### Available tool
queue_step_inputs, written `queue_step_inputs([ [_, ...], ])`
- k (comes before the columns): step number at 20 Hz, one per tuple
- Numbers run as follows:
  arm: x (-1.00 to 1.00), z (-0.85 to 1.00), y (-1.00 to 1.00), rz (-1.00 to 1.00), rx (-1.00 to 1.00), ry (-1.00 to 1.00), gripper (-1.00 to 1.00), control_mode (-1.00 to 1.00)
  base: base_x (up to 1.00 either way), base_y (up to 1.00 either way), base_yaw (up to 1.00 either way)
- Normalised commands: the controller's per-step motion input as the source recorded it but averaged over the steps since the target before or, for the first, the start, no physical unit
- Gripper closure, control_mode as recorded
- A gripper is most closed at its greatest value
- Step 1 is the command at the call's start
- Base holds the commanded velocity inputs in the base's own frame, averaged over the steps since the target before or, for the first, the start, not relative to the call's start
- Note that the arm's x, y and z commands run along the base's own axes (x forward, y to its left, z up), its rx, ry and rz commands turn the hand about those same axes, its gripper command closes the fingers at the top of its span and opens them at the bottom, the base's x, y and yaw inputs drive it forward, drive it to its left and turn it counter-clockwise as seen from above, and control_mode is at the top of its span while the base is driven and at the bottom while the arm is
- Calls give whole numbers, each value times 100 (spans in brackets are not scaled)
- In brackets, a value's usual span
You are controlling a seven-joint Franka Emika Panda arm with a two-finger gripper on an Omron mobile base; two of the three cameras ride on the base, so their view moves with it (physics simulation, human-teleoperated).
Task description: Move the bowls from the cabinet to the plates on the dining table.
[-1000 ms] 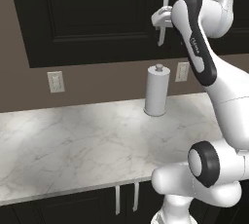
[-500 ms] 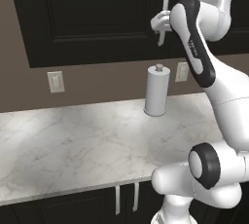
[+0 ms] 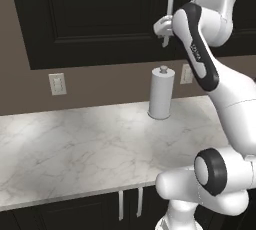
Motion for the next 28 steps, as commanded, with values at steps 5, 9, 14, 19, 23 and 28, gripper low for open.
queue_step_inputs([
  [5,38,0,-1,0,0,5,-100,-100,0,0,0],
  [9,45,0,-2,0,0,5,-100,-100,0,0,0],
  [14,28,0,2,0,0,0,-100,-100,0,0,0],
  [19,15,-5,3,0,-6,-15,-100,-100,0,0,0],
  [23,24,-7,0,2,-7,-29,-100,-100,0,0,0],
  [28,41,1,0,8,-7,-19,-100,-100,0,0,0],
])
